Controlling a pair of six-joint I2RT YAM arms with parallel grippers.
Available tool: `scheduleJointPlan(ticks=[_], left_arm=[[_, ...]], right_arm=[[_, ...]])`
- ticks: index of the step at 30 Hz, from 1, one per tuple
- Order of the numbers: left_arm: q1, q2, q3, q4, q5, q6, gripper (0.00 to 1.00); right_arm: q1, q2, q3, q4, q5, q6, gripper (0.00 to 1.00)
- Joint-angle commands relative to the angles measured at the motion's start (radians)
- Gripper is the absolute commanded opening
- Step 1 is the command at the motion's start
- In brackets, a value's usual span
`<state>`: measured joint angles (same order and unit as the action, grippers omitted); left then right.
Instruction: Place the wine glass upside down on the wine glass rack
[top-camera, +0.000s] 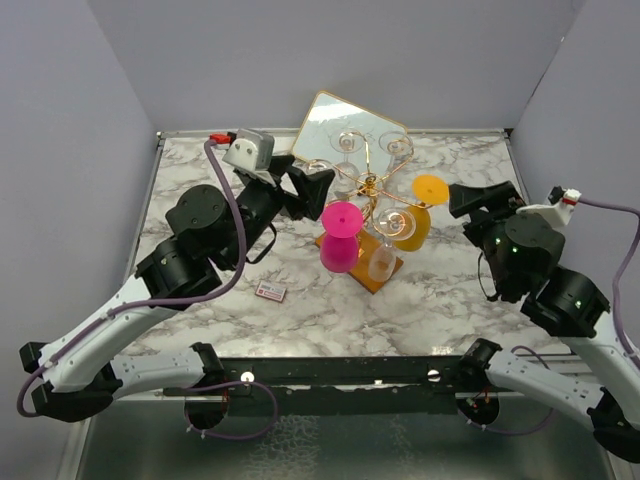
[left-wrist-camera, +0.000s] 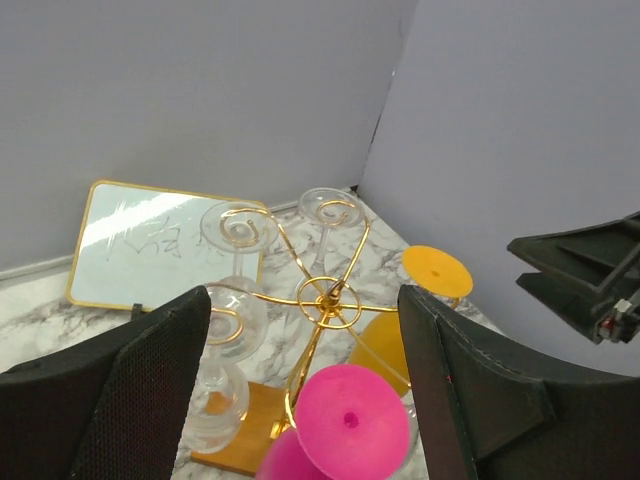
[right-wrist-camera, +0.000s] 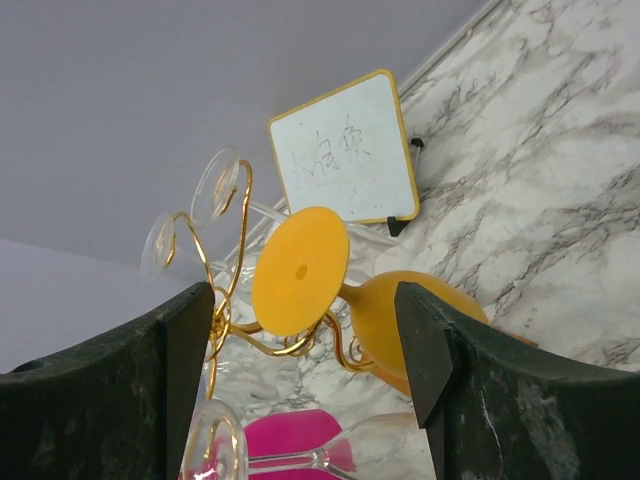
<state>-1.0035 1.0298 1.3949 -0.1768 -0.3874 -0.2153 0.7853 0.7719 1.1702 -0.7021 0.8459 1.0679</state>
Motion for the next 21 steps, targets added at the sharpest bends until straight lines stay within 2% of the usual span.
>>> scheduleJointPlan(ticks=[1, 10, 14, 15, 16, 21], left_arm=[[-0.003, -0.066, -0.018, -0.057, -0.088, 0.003, 0.78], [-0.003, -0.193, -0.061, -0.202, -0.273, -0.069, 0.86], [-0.003, -0.26, -0.084, -0.231, -0.322, -0.076, 0.9], [-0.003, -0.278, -0.091, -0.236, -0.334, -0.075, 0.95], [-0.003, -0.294, -0.096, -0.239, -0.346, -0.069, 0.99], [-0.003, -0.342, -0.09, -0.29, -0.425, -0.051, 0.99]], right_arm=[[0.0, -0.068, -0.016, -0.02, -0.023, -0.174, 0.75], [0.0, -0.181, 0.01, -0.166, 0.016, -0.4, 0.79], [0.0, -0.186, 0.041, -0.19, 0.044, -0.466, 0.91], [0.0, -0.188, 0.046, -0.191, 0.052, -0.479, 0.94], [0.0, -0.193, 0.051, -0.193, 0.062, -0.491, 0.96], [0.0, -0.228, 0.068, -0.222, 0.163, -0.501, 0.98]])
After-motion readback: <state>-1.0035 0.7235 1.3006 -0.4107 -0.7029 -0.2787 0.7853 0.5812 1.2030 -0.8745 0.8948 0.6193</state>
